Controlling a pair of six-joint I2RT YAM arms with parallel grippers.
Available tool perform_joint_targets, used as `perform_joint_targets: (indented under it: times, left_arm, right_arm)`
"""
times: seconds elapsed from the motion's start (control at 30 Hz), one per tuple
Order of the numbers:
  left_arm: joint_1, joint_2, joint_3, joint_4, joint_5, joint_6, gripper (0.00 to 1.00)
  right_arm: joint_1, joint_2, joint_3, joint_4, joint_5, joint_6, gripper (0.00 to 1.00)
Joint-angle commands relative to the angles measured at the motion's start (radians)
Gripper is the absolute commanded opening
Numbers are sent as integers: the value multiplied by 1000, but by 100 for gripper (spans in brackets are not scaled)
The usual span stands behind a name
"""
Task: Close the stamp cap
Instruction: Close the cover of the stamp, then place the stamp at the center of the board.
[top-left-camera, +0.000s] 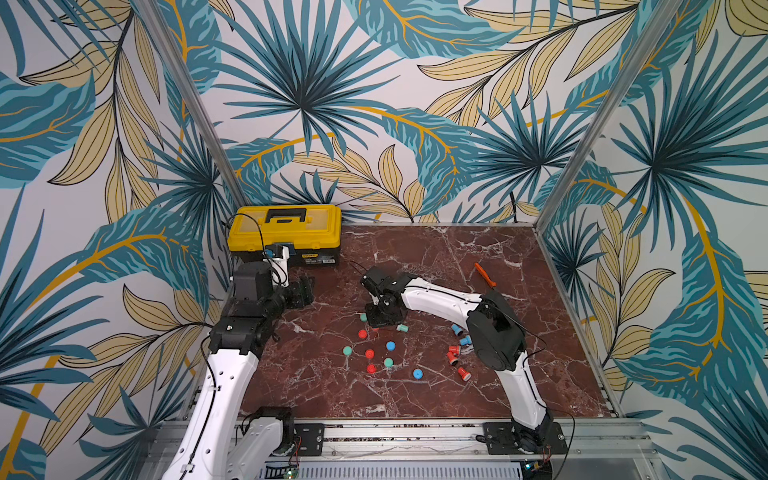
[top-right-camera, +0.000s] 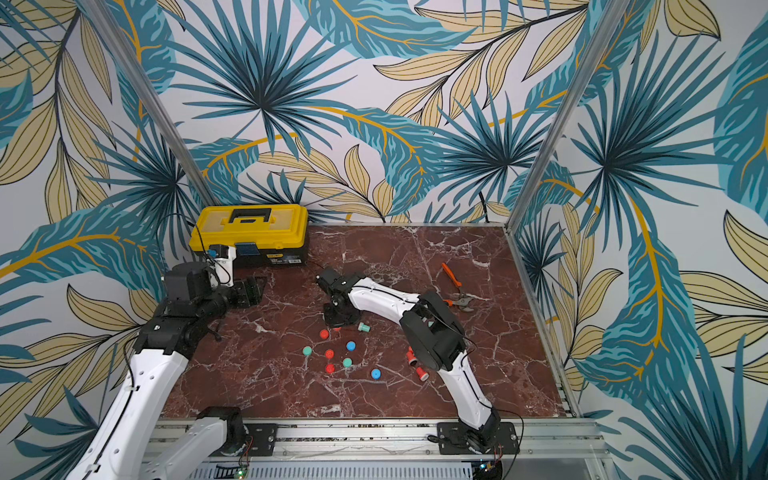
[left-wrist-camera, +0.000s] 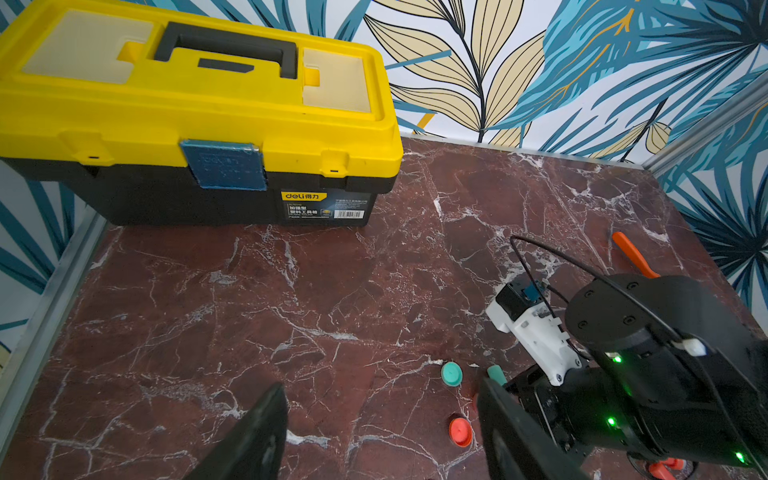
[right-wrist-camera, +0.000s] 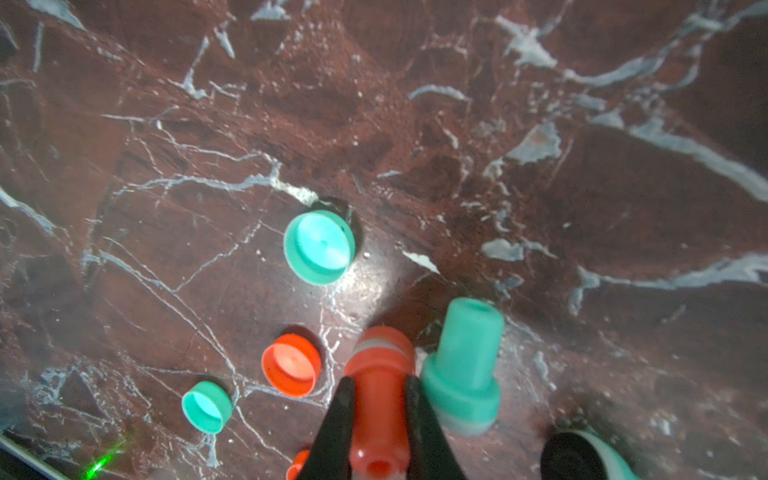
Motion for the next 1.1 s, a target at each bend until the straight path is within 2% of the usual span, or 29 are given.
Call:
perform_joint_targets:
  times: [0.0,0.23,0.4,0.67,0.87,1.07]
  left_arm:
    - [12,-8,-17,24,9,-5,74]
    - [12,-8,-18,24,10,-5,74]
    - [12,-2,-17,25,18,-1,74]
    - [12,1,-19,24,18,1,75]
    - [14,22,-19,29,3,0,76]
    - [26,77,9,30,39,3,76]
  right_arm:
    - [11,35,-21,-178,35,-27,0]
    - [40,84,14,-295,88,-60,0]
    - [59,177,94,-362,132,-83,0]
    - [83,262,146,-377,162,-89,0]
    - [76,169,198,-383,145,-91,0]
    - [41,17,260,-386,135,-108,0]
